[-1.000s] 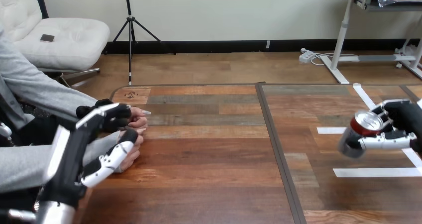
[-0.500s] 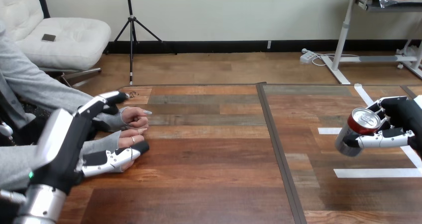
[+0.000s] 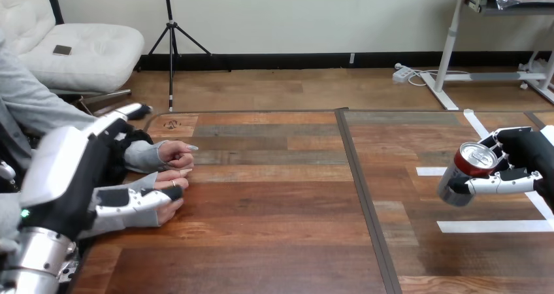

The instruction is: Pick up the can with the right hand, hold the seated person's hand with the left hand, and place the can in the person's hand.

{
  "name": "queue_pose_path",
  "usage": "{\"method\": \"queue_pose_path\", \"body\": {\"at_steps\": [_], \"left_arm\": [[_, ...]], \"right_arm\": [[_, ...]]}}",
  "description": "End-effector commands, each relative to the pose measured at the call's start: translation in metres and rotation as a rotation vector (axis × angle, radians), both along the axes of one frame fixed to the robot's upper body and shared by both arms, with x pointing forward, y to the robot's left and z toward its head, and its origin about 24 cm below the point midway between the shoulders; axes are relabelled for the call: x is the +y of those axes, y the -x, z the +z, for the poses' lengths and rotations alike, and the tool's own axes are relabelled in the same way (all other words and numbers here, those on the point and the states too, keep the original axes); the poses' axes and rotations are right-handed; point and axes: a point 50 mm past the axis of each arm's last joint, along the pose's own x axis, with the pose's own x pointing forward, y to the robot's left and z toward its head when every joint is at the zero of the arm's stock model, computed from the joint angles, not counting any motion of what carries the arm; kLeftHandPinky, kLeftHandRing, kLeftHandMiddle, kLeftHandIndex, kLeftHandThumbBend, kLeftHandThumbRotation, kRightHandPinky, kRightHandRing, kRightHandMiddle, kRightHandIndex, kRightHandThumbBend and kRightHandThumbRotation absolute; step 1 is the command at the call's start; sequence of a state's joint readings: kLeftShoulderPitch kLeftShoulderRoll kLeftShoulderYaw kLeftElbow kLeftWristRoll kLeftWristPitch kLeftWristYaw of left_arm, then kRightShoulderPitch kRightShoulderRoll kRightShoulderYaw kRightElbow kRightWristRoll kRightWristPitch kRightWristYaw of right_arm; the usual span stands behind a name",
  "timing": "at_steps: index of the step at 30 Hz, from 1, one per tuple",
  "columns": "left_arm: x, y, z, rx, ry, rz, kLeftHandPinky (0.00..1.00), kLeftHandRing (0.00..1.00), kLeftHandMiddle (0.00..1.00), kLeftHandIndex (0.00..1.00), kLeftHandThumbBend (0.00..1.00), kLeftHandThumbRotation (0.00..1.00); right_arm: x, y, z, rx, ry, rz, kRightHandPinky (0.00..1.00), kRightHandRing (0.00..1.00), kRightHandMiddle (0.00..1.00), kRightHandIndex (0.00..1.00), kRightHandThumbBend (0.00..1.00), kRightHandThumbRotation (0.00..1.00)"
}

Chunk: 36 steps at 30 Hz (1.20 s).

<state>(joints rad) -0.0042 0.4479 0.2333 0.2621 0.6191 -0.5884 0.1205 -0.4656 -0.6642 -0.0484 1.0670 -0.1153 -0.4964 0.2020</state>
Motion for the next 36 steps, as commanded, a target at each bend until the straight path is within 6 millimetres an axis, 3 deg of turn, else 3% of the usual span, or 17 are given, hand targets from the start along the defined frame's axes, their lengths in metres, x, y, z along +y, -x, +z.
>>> {"method": "queue_pose_path", "body": {"at_steps": [1, 13, 19, 36], "left_arm": [[-0.002, -0.016, 0.022, -0.082, -0.072, -0.017, 0.62, 0.74, 0.81, 0.81, 1.0, 0.36], [0.007, -0.027, 0.02, -0.071, -0.159, -0.007, 0.62, 0.74, 0.82, 0.82, 1.0, 0.41], [0.011, -0.033, 0.018, -0.044, -0.189, -0.011, 0.65, 0.77, 0.83, 0.83, 1.0, 0.42], [0.02, -0.05, 0.009, 0.006, -0.315, -0.016, 0.68, 0.77, 0.82, 0.81, 1.0, 0.42]], "right_arm": [[0.013, -0.022, 0.035, -0.158, -0.033, 0.045, 0.24, 0.29, 0.36, 0.41, 0.87, 0.0], [0.013, -0.023, 0.035, -0.161, -0.036, 0.041, 0.25, 0.3, 0.37, 0.41, 0.87, 0.0], [0.014, -0.023, 0.034, -0.163, -0.045, 0.045, 0.21, 0.26, 0.35, 0.41, 0.88, 0.0], [0.014, -0.023, 0.033, -0.159, -0.054, 0.044, 0.27, 0.3, 0.37, 0.41, 0.85, 0.0]]}}
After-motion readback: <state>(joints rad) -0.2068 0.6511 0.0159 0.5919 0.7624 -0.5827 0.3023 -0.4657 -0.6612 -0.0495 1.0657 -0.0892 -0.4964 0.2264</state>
